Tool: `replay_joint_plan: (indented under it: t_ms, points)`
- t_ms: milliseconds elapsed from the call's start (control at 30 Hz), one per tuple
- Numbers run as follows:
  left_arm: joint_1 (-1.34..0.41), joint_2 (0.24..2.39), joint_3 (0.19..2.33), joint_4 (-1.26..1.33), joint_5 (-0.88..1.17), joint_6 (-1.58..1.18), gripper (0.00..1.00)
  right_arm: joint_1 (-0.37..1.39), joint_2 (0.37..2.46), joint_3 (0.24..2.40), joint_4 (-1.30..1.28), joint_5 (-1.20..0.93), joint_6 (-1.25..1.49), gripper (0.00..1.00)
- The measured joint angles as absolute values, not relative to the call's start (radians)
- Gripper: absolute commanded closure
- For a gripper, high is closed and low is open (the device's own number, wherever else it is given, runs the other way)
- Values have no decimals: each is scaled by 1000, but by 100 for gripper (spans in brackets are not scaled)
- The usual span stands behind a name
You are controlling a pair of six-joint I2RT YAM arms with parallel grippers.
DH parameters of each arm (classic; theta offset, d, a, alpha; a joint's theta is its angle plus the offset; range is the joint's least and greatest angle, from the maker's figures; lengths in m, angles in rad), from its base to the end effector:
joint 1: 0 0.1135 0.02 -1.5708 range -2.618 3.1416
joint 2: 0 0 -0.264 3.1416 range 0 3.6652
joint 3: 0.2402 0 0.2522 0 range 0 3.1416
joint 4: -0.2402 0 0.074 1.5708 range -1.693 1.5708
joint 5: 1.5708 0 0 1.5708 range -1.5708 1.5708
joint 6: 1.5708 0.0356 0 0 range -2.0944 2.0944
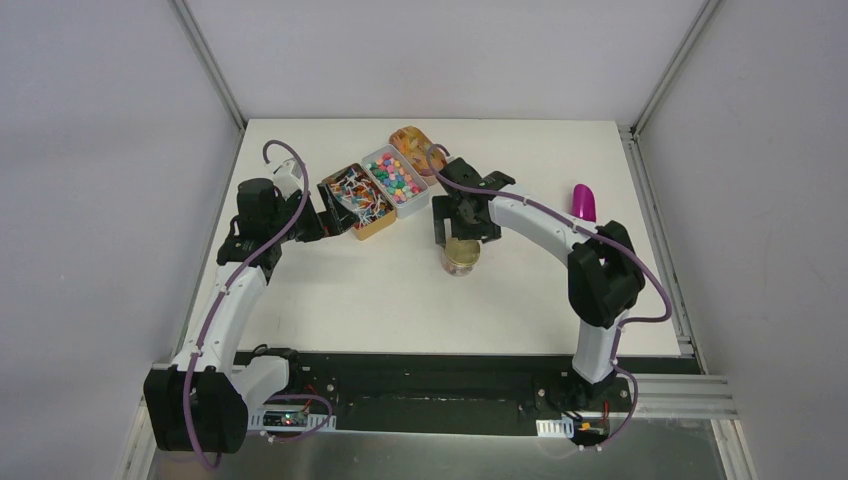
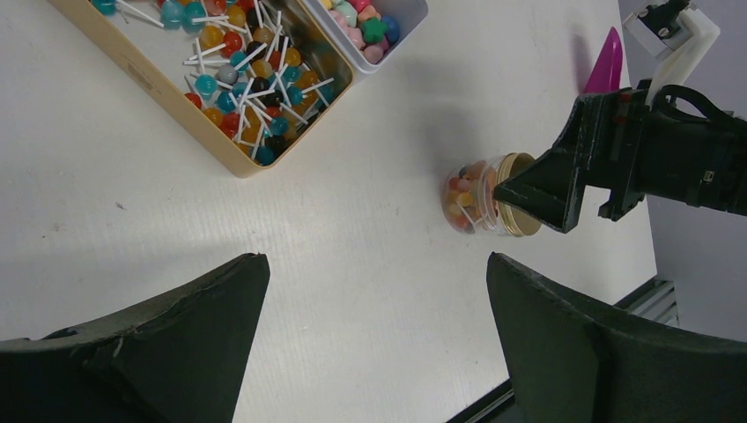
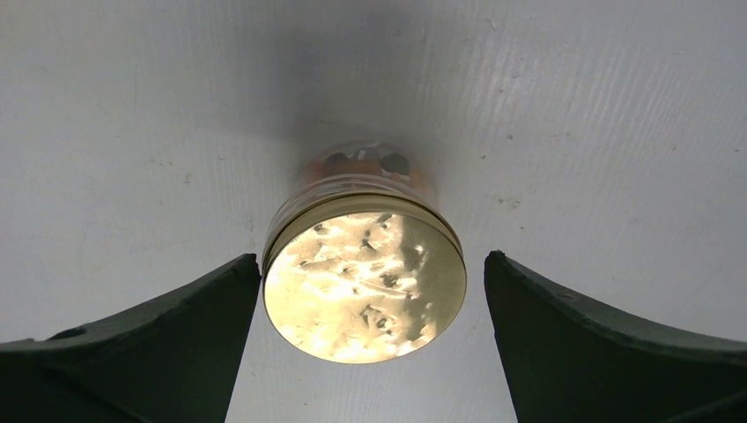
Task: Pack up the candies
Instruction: Close the bottle lid on the packing bottle, then adjust the bottle lid on the packing bottle.
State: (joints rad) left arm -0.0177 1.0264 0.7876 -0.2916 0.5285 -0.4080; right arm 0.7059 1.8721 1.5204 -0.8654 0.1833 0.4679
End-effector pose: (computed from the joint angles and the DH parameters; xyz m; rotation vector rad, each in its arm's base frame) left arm 0.2255 -0.0219 0.2867 -0.0878 2.1216 -0.8089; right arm 0.2985 0.2459 0.2353 -0.2812 2.7324 0.0616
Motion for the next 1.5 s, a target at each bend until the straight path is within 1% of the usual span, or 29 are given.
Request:
replay_joint_plan:
  t_ms: [200, 333, 367, 400, 467, 567, 633, 700, 800, 867, 1067, 1267, 1433, 1500]
  points:
    - [-18, 1026, 786, -292, 489, -439, 2, 706, 1813, 1508, -845, 198, 453, 0]
    - [-17, 1027, 768, -282, 478, -475, 12, 706, 1689, 1432, -780, 205, 443, 1]
    - [-18, 1028, 762, -278, 490, -477, 14, 706, 1649, 1406, -757, 206, 442, 5]
    - [-18, 1029, 759, -273, 503, -479, 15, 704, 1621, 1390, -744, 206, 440, 11]
    - [-19, 1032, 753, -259, 535, -481, 18, 698, 1565, 1356, -705, 199, 433, 37]
    - [-25, 1044, 753, -233, 562, -483, 21, 678, 1522, 1304, -646, 172, 418, 68]
    - [-41, 1061, 753, -221, 571, -486, 23, 656, 1511, 1257, -599, 142, 419, 82]
    - [-63, 1081, 753, -213, 578, -489, 25, 633, 1509, 1206, -560, 101, 423, 91]
    - [-113, 1116, 753, -206, 577, -509, 26, 610, 1509, 1142, -515, 32, 425, 97]
    - [-147, 1138, 754, -197, 576, -521, 26, 604, 1510, 1116, -492, -5, 427, 98]
    - [-232, 1220, 757, -143, 550, -558, 28, 604, 1554, 1103, -400, -109, 439, 99]
    - [-258, 1298, 759, -99, 548, -591, 29, 605, 1640, 1101, -356, -162, 458, 99]
    - [-271, 1332, 760, -57, 549, -615, 29, 606, 1653, 1101, -323, -197, 466, 99]
    - [-281, 1342, 760, -33, 549, -630, 29, 606, 1655, 1101, -319, -208, 466, 97]
